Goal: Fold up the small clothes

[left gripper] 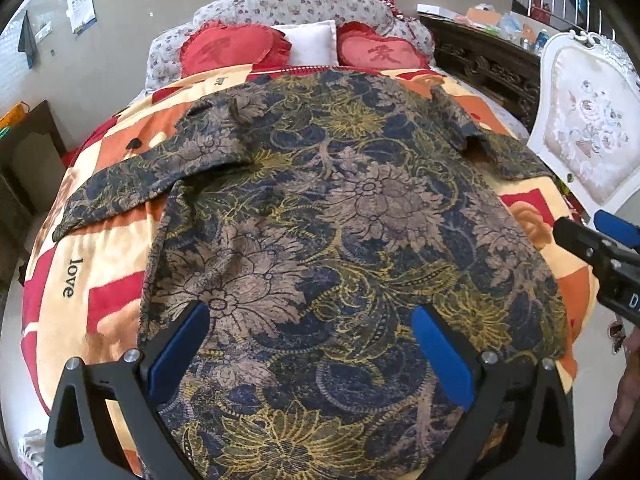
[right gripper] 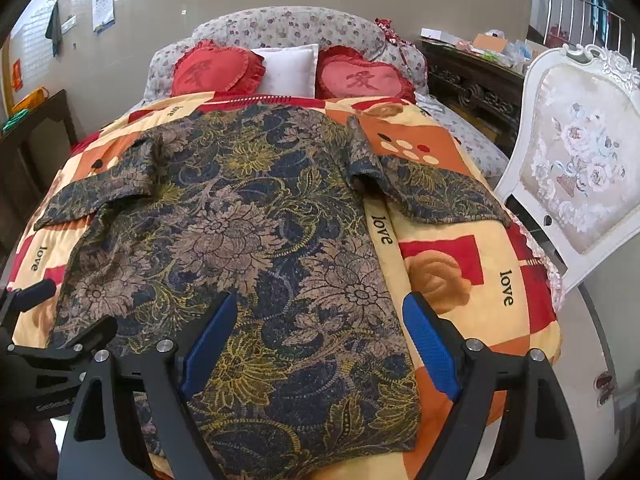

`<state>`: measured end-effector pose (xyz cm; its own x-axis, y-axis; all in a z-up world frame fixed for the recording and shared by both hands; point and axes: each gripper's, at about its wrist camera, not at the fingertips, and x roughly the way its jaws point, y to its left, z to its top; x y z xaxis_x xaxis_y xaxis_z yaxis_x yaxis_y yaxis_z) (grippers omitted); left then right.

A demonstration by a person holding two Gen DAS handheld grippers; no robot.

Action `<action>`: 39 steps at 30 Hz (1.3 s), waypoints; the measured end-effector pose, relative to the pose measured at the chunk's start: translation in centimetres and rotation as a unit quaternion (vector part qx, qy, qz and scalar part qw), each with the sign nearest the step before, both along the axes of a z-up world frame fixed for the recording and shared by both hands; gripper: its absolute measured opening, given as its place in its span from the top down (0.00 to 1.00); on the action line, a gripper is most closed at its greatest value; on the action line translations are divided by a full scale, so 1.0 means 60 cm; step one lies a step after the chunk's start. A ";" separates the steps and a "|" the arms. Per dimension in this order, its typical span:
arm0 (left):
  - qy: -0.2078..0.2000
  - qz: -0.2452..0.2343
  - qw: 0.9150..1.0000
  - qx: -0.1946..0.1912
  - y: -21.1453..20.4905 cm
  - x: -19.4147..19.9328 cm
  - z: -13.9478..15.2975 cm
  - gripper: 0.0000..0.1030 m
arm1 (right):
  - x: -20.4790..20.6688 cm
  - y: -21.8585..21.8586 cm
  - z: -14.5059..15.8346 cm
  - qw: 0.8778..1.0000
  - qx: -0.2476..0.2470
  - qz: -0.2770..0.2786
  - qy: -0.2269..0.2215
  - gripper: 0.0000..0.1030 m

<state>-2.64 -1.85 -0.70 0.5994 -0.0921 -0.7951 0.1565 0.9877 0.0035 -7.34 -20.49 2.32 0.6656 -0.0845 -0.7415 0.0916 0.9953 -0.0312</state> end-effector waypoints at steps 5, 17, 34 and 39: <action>0.021 -0.005 0.999 -0.027 0.000 0.009 -0.013 0.00 | 0.011 -0.005 -0.015 1.000 0.003 -0.001 0.012 0.09; 0.039 -0.010 0.999 -0.026 -0.009 0.012 -0.033 0.00 | 0.023 -0.006 -0.031 1.000 -0.003 -0.007 0.024 0.09; 0.039 0.040 0.998 0.000 0.011 0.040 -0.028 0.00 | 0.013 -0.003 0.001 0.998 0.014 -0.011 -0.058 0.09; 0.045 0.041 0.998 -0.008 0.015 0.041 -0.032 0.00 | 0.019 -0.010 -0.008 0.998 0.055 0.001 -0.034 0.09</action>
<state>-0.16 -0.97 -2.65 0.5319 -0.0583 -0.8448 0.0734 0.9970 -0.0226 -6.19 -21.08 1.85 0.7141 -0.0037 -0.7000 0.0887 0.9924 0.0853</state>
